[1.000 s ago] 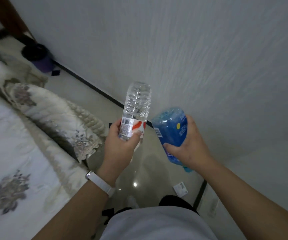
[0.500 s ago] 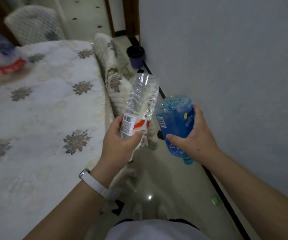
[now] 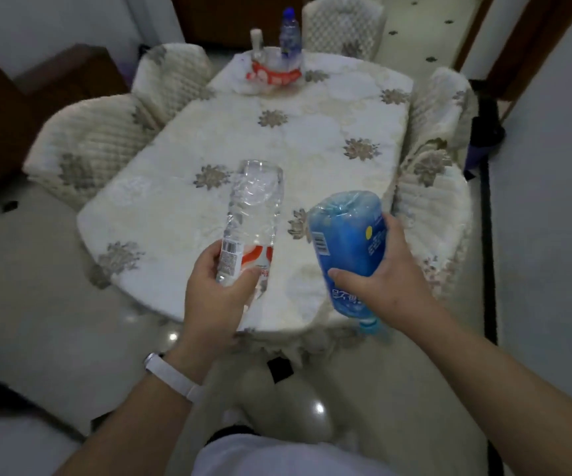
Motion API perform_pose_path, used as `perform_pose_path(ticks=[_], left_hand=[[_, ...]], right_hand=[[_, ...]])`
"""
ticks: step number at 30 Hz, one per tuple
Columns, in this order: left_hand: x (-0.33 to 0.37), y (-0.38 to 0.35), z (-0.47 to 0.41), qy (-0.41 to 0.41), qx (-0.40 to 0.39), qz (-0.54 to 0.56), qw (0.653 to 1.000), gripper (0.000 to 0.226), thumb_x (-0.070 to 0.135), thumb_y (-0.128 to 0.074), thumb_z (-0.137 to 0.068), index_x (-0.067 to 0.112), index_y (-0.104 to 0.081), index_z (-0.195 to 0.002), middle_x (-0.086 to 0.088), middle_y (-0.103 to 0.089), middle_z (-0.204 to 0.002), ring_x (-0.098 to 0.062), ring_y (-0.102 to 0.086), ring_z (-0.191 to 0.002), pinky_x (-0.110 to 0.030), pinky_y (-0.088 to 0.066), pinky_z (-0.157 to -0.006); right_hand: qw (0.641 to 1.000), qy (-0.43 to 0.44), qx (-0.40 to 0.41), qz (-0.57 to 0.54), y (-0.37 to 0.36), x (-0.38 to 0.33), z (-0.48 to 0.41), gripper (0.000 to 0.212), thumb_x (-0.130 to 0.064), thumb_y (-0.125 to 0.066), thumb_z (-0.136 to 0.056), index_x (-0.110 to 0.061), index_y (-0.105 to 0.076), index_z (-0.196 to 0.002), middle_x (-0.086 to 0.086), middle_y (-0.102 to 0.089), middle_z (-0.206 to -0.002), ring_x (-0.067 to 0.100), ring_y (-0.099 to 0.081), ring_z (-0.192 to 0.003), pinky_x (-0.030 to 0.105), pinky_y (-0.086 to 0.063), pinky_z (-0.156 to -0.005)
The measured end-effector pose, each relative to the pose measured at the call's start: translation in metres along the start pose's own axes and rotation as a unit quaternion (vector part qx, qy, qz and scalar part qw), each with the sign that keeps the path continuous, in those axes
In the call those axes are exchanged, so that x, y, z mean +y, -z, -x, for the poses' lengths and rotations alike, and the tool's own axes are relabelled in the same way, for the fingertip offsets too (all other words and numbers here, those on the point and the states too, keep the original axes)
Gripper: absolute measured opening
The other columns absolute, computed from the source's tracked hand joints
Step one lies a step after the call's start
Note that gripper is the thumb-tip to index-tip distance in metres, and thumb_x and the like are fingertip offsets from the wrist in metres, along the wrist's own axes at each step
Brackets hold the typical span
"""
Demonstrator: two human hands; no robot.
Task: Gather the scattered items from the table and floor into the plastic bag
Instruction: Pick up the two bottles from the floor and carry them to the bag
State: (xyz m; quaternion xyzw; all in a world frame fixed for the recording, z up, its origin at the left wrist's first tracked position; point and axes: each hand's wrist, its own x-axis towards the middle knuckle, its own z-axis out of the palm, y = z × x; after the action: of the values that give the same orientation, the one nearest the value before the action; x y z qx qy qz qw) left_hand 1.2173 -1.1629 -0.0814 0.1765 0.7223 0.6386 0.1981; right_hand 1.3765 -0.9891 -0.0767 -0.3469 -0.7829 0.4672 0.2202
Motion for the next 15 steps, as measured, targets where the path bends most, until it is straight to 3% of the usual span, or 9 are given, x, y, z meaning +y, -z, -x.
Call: perform_pose_path(ticks=[2, 6, 9, 12, 15], left_hand=[[-0.005, 0.038, -0.006, 0.004, 0.03, 0.012, 0.999, 0.041, 0.007, -0.075, -0.083, 0.029, -0.061, -0.114, 0.002, -0.073, -0.106, -0.016, -0.072, -0.092, -0.046, -0.06, -0.083], [-0.018, 0.113, -0.028, 0.024, 0.049, 0.047, 0.997, 0.048, 0.01, -0.079, -0.08, 0.022, -0.06, -0.123, -0.002, -0.073, -0.111, -0.022, -0.071, -0.1, -0.052, -0.058, -0.087], [-0.032, 0.168, -0.05, 0.027, 0.057, 0.079, 0.995, 0.048, 0.007, -0.079, -0.077, 0.025, -0.062, -0.119, 0.002, -0.075, -0.107, -0.022, -0.072, -0.099, -0.04, -0.059, -0.08], [-0.04, 0.22, -0.068, 0.025, 0.055, 0.1, 0.993, 0.045, -0.006, -0.071, -0.083, 0.03, -0.06, -0.108, 0.015, -0.076, -0.094, -0.011, -0.073, -0.089, -0.021, -0.056, -0.068], [-0.047, 0.271, -0.087, 0.032, 0.055, 0.102, 0.993, 0.049, 0.0, -0.076, -0.08, 0.021, -0.061, -0.121, 0.005, -0.076, -0.105, -0.017, -0.072, -0.097, -0.028, -0.058, -0.076]], right_hand=[[1.0, 0.009, -0.025, 0.007, -0.031, -0.014, -0.007, 0.086, -0.034, -0.086, -0.066, -0.047, -0.026, -0.126, -0.028, -0.046, -0.116, -0.004, -0.053, -0.105, 0.016, -0.045, -0.084], [0.997, 0.016, -0.066, 0.029, -0.101, -0.045, -0.022, 0.094, -0.044, -0.084, -0.064, -0.039, -0.027, -0.138, -0.017, -0.048, -0.128, 0.005, -0.053, -0.114, 0.036, -0.05, -0.094], [0.995, 0.03, -0.09, 0.041, -0.16, -0.077, -0.033, 0.088, -0.04, -0.085, -0.066, -0.045, -0.027, -0.131, -0.027, -0.046, -0.117, 0.003, -0.053, -0.106, 0.033, -0.05, -0.09], [0.991, 0.048, -0.114, 0.053, -0.221, -0.11, -0.044, 0.085, -0.042, -0.084, -0.064, -0.053, -0.023, -0.123, -0.022, -0.049, -0.118, 0.005, -0.056, -0.105, 0.033, -0.05, -0.087], [0.988, 0.06, -0.132, 0.043, -0.276, -0.139, -0.051, 0.083, -0.048, -0.081, -0.059, -0.057, -0.023, -0.118, -0.019, -0.051, -0.119, 0.006, -0.058, -0.105, 0.037, -0.053, -0.086]])
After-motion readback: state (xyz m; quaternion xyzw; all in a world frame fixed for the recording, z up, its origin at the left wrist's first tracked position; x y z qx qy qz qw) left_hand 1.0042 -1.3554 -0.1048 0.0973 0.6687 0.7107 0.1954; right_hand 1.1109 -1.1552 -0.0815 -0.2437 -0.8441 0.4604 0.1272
